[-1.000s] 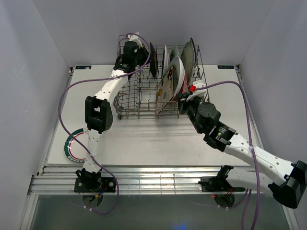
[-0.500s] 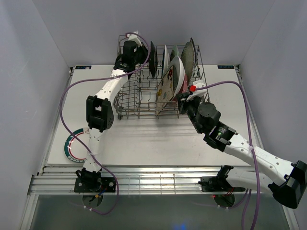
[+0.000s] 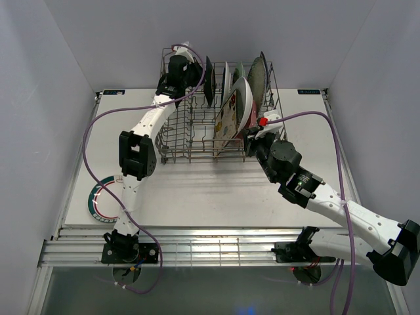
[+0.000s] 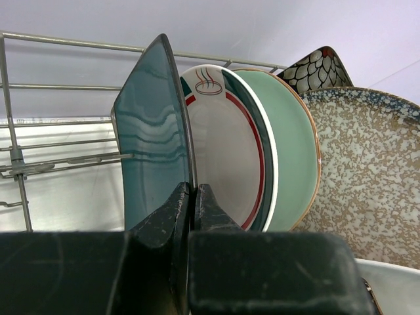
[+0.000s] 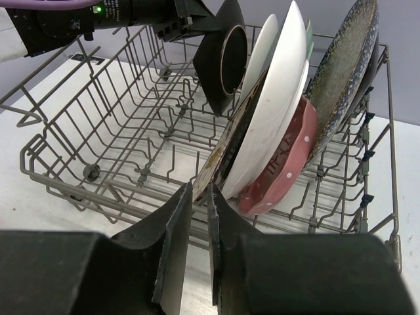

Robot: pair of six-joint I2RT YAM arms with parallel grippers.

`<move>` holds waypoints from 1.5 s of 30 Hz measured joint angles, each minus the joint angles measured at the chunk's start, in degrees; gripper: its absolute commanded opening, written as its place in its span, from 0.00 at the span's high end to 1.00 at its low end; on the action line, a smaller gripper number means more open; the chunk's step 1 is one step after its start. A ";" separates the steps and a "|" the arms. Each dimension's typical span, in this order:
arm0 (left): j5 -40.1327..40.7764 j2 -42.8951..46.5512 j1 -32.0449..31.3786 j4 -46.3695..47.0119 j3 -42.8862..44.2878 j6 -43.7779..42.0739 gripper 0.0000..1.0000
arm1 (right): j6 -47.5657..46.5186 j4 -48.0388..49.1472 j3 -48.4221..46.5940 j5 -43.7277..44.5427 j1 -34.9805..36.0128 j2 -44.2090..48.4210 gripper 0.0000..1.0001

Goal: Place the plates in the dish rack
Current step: Insert the plate into the dish rack.

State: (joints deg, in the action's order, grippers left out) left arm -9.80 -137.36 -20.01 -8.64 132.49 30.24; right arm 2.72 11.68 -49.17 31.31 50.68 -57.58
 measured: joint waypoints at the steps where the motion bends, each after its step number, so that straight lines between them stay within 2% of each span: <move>1: 0.00 0.00 0.00 -0.37 0.22 0.00 1.00 | 0.04 0.00 0.00 0.00 -0.02 0.00 0.78; 30: -0.11 1.36 0.00 -6.14 0.52 1.27 1.00 | 0.15 0.00 0.00 -0.02 -0.04 0.00 0.78; 35: -0.15 1.36 0.00 -6.16 0.52 1.25 0.86 | 0.15 0.00 0.00 0.00 -0.04 0.00 0.78; 39: -0.79 1.36 0.00 -6.14 0.52 1.14 0.67 | 0.15 0.00 0.00 0.00 -0.04 0.00 0.78; 42: -2.21 1.40 -0.13 -5.33 0.52 1.29 0.57 | 0.15 0.00 0.00 0.00 -0.04 0.00 0.78; 45: -3.63 1.40 -0.28 -4.17 0.52 1.60 0.56 | 0.15 0.00 0.00 0.00 -0.04 0.00 0.78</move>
State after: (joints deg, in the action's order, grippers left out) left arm -13.43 -135.96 -20.29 -12.82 133.01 31.83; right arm 2.87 11.68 -49.17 31.31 50.63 -57.58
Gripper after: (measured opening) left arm 0.428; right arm 0.219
